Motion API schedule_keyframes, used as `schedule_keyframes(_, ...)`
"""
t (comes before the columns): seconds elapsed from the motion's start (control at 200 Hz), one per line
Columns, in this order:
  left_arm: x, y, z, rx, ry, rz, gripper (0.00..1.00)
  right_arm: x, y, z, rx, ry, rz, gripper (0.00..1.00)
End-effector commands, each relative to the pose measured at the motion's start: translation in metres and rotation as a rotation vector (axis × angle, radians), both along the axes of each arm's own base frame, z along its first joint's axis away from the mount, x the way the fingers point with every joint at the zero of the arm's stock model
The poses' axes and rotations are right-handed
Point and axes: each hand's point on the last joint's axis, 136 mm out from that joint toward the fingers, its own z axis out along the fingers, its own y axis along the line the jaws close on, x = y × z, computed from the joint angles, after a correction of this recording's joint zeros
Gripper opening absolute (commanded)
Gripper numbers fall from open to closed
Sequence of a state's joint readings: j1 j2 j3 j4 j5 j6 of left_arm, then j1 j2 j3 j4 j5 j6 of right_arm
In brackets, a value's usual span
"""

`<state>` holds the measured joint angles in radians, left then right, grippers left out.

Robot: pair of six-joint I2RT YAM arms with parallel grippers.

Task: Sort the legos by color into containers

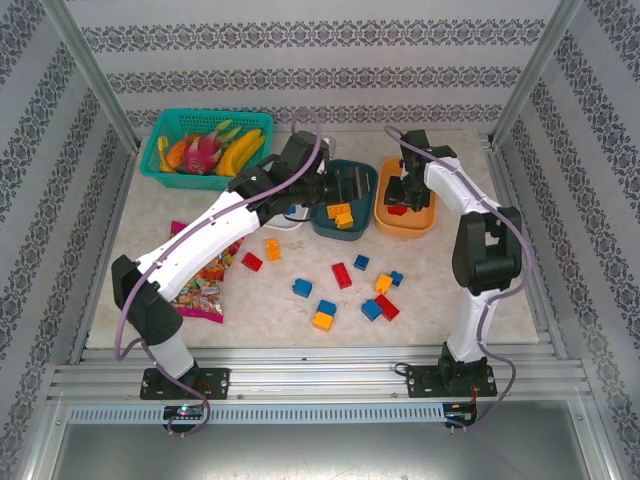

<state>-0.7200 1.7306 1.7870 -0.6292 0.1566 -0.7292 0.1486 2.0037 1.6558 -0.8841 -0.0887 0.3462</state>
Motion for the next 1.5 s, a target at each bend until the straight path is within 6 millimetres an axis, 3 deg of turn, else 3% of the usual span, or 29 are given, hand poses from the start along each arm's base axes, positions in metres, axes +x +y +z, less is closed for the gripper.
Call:
schedule_keyframes(0.0,-0.001,0.000,-0.001,0.048,-0.003,-0.017,0.93,0.001,0.003,-0.014,0.049,0.065,-0.025,0.38)
schedule_keyframes(0.19,-0.001,0.002,-0.011,0.077,0.016,-0.011,0.93,0.004,0.002,-0.039,0.067,0.118,-0.044,0.45)
schedule_keyframes(0.35,-0.005,0.012,-0.018,0.112,0.032,0.007,0.92,0.008,0.002,-0.035,0.063,0.114,-0.039,0.59)
schedule_keyframes(0.515,-0.020,0.033,-0.028,0.160,0.065,0.039,0.92,0.015,0.001,0.012,0.069,0.007,-0.042,0.64)
schedule_keyframes(0.664,-0.048,0.059,-0.058,0.234,0.134,0.032,0.91,0.006,0.008,0.082,0.088,-0.156,-0.040,0.62)
schedule_keyframes(0.774,-0.076,0.078,-0.097,0.310,0.221,0.000,0.90,-0.027,0.033,0.133,0.149,-0.327,0.006,0.62)
schedule_keyframes(0.919,-0.106,0.092,-0.153,0.412,0.315,-0.066,0.87,-0.096,0.079,0.155,0.400,-0.507,0.106,0.64)
schedule_keyframes(1.029,-0.119,0.089,-0.180,0.453,0.347,-0.127,0.85,-0.153,0.098,0.142,0.535,-0.526,0.184,0.69)
schedule_keyframes(1.194,-0.125,0.082,-0.211,0.551,0.367,-0.212,0.84,-0.218,0.104,0.112,0.628,-0.437,0.240,0.73)
schedule_keyframes(1.334,-0.122,0.080,-0.232,0.609,0.386,-0.262,0.83,-0.243,0.099,0.095,0.660,-0.375,0.210,0.74)
schedule_keyframes(1.494,-0.117,0.077,-0.248,0.646,0.402,-0.279,0.80,-0.252,0.095,0.092,0.657,-0.357,0.195,0.74)
